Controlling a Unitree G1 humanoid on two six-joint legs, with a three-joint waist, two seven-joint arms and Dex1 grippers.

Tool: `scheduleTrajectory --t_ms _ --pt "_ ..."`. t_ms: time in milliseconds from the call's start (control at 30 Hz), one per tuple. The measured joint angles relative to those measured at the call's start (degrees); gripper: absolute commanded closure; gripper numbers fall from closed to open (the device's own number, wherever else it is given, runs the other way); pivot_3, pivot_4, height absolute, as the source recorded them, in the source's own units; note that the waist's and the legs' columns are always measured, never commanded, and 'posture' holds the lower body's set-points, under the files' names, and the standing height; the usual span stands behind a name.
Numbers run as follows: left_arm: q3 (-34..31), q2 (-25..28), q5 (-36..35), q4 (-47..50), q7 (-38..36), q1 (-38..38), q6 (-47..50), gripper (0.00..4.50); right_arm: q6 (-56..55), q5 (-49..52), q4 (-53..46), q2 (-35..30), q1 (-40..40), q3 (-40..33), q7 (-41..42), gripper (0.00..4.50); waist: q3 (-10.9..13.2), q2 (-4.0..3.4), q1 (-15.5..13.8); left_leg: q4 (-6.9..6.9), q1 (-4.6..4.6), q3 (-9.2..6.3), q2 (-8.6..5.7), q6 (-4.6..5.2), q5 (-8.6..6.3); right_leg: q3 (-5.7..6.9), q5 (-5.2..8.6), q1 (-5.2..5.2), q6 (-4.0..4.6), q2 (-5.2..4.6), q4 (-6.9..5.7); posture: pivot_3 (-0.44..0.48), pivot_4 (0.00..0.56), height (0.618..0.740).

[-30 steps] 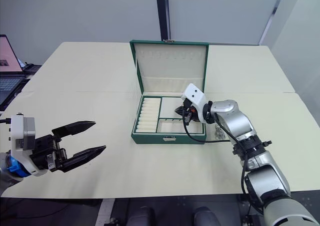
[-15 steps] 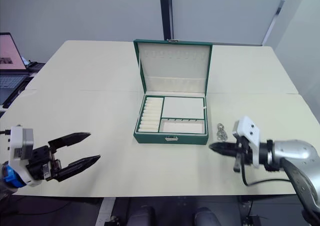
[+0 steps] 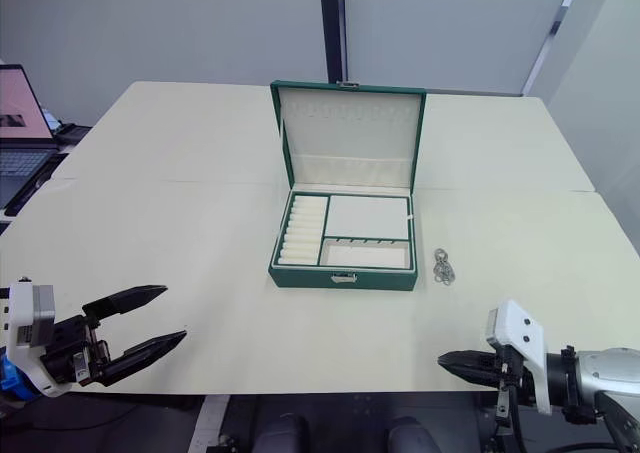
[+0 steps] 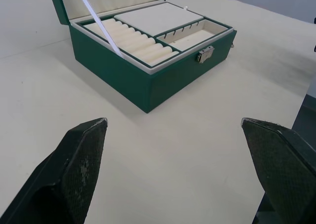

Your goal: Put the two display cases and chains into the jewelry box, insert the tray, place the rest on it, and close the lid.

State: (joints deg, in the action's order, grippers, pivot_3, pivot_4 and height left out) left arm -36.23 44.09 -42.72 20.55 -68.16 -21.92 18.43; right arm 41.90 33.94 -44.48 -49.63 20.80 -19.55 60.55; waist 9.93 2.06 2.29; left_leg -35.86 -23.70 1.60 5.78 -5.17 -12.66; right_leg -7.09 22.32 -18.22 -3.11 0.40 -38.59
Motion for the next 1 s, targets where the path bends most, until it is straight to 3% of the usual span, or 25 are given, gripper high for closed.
scheduleTrajectory --t_ms 200,367,533,700,1000 --pt "5.75 0.63 -2.22 6.02 0.70 5.62 2.43 0.00 0.10 -0.67 2.74 -0.36 -0.05 -0.99 -3.17 3.18 -0.04 0.00 -0.48 -0.06 0.00 -0.01 -0.02 0.00 0.00 0.00 0.00 0.04 0.00 0.00 -0.02 0.000 0.150 0.740" --pt "13.37 0.61 -4.28 9.88 4.11 14.39 5.10 0.00 -0.74 -1.49 3.87 0.33 -1.40 -3.54 -7.05 1.78 -0.06 -0.01 -0.65 -0.09 -0.01 -0.04 -0.02 0.00 0.01 0.00 -0.01 0.13 -0.01 0.01 -0.03 0.000 0.150 0.740" --pt "16.39 0.68 -4.37 10.89 9.41 19.00 8.11 0.00 -0.94 -2.44 4.84 2.63 -3.22 -3.67 -12.38 0.18 -0.07 -0.04 -0.37 -0.09 -0.02 -0.05 -0.01 -0.01 0.01 -0.03 -0.01 0.11 -0.01 0.04 -0.04 0.000 0.150 0.740" --pt "16.84 4.53 -5.32 14.84 16.92 24.17 14.49 0.00 -0.96 -2.44 5.15 3.13 -4.75 -3.39 -14.77 0.04 -0.07 -0.05 -0.61 -0.12 -0.03 -0.06 -0.03 -0.01 0.01 -0.02 -0.01 0.13 -0.01 0.03 -0.05 0.000 0.150 0.740" --pt "18.00 7.47 -9.26 18.08 21.48 30.48 20.56 0.00 -1.33 -3.38 7.40 3.56 -8.85 -0.57 -17.73 0.04 -0.07 -0.06 -0.55 -0.13 -0.02 -0.05 -0.02 -0.05 0.04 -0.03 -0.01 0.11 -0.02 0.04 -0.08 0.000 0.150 0.740"
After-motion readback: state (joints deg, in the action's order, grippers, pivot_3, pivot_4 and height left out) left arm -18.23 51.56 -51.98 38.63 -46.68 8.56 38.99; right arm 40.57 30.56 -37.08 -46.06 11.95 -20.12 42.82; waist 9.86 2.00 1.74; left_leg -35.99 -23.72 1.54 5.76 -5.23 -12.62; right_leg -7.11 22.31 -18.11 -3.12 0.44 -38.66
